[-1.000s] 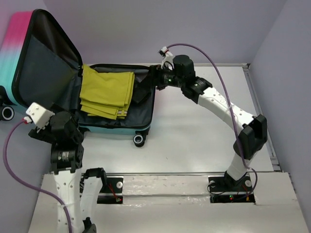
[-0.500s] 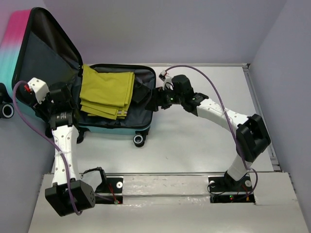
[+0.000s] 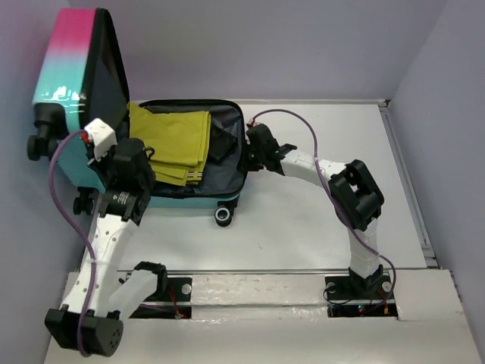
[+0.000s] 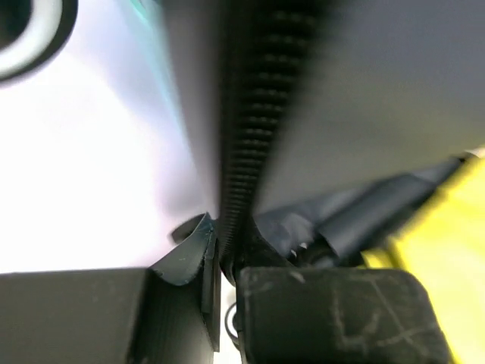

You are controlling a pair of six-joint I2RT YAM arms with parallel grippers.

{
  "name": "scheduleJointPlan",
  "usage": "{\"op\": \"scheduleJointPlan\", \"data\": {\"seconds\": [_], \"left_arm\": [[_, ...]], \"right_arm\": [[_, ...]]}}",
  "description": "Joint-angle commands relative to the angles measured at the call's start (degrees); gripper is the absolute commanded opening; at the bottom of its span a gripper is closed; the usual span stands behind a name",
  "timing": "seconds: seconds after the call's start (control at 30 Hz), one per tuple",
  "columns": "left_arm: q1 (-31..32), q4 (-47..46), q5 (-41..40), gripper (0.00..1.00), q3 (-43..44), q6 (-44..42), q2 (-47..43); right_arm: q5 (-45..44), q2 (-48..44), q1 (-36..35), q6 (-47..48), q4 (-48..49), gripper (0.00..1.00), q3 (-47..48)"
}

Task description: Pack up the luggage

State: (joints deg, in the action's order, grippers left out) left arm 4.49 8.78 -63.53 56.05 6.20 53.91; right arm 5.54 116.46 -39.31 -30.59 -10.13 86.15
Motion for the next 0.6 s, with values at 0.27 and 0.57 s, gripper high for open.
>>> {"op": "scheduleJointPlan", "data": {"seconds": [0.27, 0.57], "left_arm": [[65.5, 4.9, -11.3, 0.06, -1.7, 13.2, -3.5], [81.6, -5.2, -0.7, 0.99, 16.3, 1.7, 2.7]], "right_arm": [[3.2, -2.5, -1.8, 5.3, 5.9, 0.07, -5.2], [5.7, -14.0, 8.5, 9.1, 6.4, 0.07, -18.8]]}}
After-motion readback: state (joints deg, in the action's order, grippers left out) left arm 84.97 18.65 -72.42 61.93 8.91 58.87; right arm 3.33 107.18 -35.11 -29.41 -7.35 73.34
